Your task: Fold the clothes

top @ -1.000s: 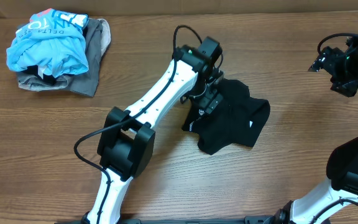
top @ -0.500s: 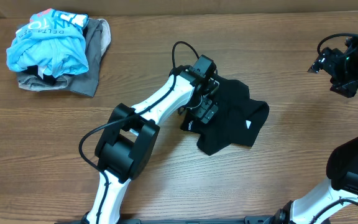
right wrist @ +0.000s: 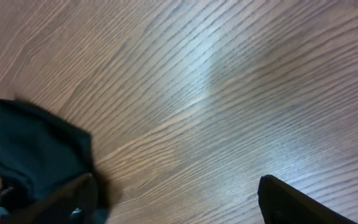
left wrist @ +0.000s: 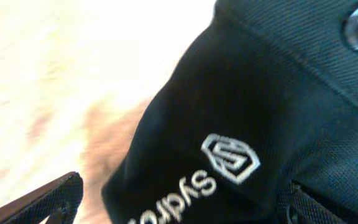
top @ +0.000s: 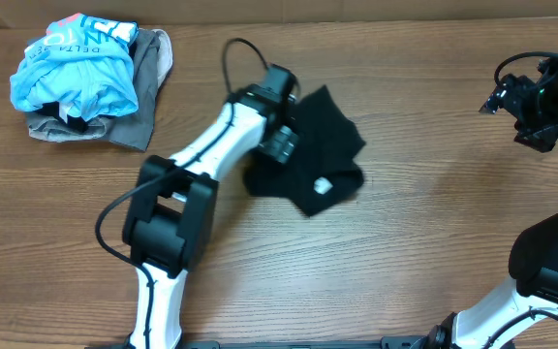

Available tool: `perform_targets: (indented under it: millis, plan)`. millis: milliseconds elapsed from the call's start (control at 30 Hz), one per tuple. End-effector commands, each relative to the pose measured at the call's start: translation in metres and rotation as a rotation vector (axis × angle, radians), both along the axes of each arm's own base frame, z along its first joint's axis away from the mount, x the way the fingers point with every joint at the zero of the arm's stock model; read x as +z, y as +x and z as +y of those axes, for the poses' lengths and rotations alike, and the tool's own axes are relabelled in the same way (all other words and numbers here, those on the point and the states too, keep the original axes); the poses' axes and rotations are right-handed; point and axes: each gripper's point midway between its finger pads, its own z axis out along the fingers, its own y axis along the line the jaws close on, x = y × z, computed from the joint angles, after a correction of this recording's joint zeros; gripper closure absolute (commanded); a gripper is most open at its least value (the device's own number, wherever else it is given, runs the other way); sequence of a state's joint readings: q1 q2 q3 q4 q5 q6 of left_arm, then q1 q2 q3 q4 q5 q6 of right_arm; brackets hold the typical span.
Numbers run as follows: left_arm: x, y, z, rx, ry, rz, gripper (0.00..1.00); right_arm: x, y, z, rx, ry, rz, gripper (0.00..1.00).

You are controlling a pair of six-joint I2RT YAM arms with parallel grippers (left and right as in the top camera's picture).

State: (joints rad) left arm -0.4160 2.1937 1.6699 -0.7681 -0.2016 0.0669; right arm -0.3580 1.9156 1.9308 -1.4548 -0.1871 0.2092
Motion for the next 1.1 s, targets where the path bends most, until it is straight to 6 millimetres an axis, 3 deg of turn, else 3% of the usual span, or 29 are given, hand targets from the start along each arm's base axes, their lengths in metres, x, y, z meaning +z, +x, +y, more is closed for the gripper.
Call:
perform_targets:
  millis: [0, 200, 367, 467, 767, 933, 1067]
  plan:
    - [-0.007, 0.011, 0.047, 0.030, 0.208, 0.004, 0.00, 0.016, 0.004, 0.003, 0.012, -0.004, -0.056, 0.11]
    - [0.070, 0.021, 0.020, -0.007, 0.174, -0.027, 0.00, 0.019, 0.009, 0.013, 0.025, 0.053, -0.084, 0.00]
    - [0.126, 0.006, -0.019, -0.105, -0.010, 0.019, 0.00, 0.020, 0.010, 0.013, 0.027, 0.055, -0.090, 0.00]
    - [0.147, -0.014, -0.033, -0.212, -0.080, 0.078, 0.00, 0.019, 0.009, 0.013, 0.030, 0.054, -0.086, 0.00]
    - [0.149, -0.069, -0.049, -0.366, -0.071, 0.257, 0.00, 0.018, 0.006, 0.014, 0.079, 0.045, -0.080, 0.00]
    - [0.145, -0.076, -0.062, -0.403, -0.061, 0.262, 0.00, 0.018, 0.006, 0.014, 0.097, 0.039, -0.084, 0.00]
    - [0.125, -0.083, -0.076, -0.445, -0.075, 0.295, 0.00, 0.018, 0.005, 0.014, 0.099, 0.040, -0.080, 0.00]
